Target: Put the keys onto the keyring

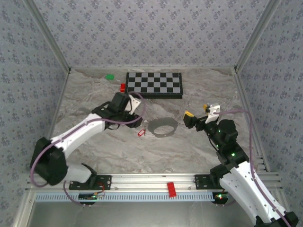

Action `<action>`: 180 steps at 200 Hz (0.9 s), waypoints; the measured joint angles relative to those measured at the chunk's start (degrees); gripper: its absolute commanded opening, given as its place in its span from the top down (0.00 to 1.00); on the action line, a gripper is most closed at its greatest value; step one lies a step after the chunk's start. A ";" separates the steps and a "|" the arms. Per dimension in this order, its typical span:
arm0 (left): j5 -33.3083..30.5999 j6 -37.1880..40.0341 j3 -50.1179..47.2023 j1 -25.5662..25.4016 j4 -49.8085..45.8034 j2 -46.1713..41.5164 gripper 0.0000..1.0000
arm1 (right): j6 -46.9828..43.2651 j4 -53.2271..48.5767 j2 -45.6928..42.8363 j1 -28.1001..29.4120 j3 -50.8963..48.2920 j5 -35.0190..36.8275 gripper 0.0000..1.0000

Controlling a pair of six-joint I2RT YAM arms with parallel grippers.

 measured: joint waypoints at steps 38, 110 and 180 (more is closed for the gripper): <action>-10.16 -5.55 -7.34 3.48 5.16 -15.80 0.00 | 0.81 0.00 0.00 0.00 -0.02 1.14 0.01; -38.05 -14.19 -22.12 12.15 14.64 -30.34 0.00 | 1.46 0.50 3.63 -0.74 -1.92 14.14 0.00; -43.80 -15.06 -24.11 20.65 22.47 -22.12 0.00 | -3.37 8.20 15.61 -2.29 -5.25 29.31 0.00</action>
